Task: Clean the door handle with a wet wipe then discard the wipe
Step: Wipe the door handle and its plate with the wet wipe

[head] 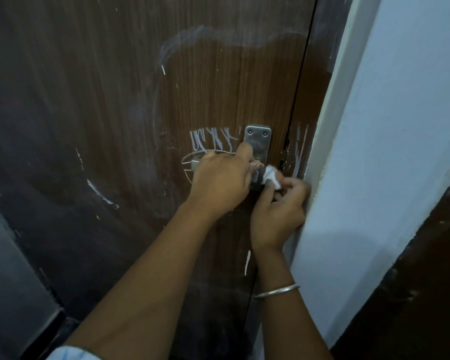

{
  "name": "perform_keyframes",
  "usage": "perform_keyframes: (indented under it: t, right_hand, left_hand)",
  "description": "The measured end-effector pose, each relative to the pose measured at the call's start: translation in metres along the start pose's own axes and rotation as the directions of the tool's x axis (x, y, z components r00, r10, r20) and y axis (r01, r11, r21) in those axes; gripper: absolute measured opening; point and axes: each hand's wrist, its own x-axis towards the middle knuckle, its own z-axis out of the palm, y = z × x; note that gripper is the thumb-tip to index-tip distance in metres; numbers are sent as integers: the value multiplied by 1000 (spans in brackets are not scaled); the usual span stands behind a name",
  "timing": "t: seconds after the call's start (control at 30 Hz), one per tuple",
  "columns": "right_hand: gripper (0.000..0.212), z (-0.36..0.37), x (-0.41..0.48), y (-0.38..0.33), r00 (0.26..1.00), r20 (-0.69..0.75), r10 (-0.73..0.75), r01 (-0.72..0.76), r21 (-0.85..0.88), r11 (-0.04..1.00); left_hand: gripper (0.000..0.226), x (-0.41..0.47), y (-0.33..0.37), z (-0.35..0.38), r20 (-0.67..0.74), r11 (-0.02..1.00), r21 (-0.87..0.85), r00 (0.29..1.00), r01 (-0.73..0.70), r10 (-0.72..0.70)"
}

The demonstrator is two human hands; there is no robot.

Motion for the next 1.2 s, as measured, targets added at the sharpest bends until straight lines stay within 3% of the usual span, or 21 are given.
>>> perform_keyframes:
  t: [0.1, 0.2, 0.3, 0.5, 0.7, 0.83, 0.97, 1.1, 1.2]
  right_hand:
    - [9, -1, 7, -3, 989, 84, -120, 129, -105, 986]
    - [7, -8, -2, 3, 981, 121, -151, 173, -207, 963]
    - [7, -9, 1, -2, 980, 133, -146, 171, -201, 964]
    - [6, 3, 32, -27, 939, 128, -320, 340, -186, 922]
    - [31, -18, 17, -15, 870, 345, -352, 457, -295, 839]
    - [35, -19, 23, -25, 850, 314, -423, 515, -329, 791]
    - [39, -13, 34, -36, 885, 286, -368, 448, -305, 840]
    - [41, -3, 41, -34, 938, 260, -231, 263, -95, 960]
    - [39, -1, 49, -36, 931, 246, -268, 299, -99, 949]
  left_hand:
    - [17, 0, 1, 0, 0, 1000, -1, 1000, -3, 3]
    - [17, 0, 2, 0, 2, 1000, -6, 1000, -4, 4]
    - [15, -1, 1, 0, -2, 1000, -1, 1000, -3, 3]
    - [15, 0, 1, -1, -10, 1000, 21, 1000, 14, -14]
    - [15, -1, 0, 0, -2, 1000, -9, 1000, 17, -17]
    - [14, 0, 1, 0, -2, 999, -36, 1000, 16, -16]
    - [13, -1, 1, -1, -39, 999, -42, 999, 1, -3]
    - [12, -1, 1, 2, -59, 999, -46, 998, 8, -11]
    - [12, -1, 0, 2, -50, 999, -47, 998, 22, -24]
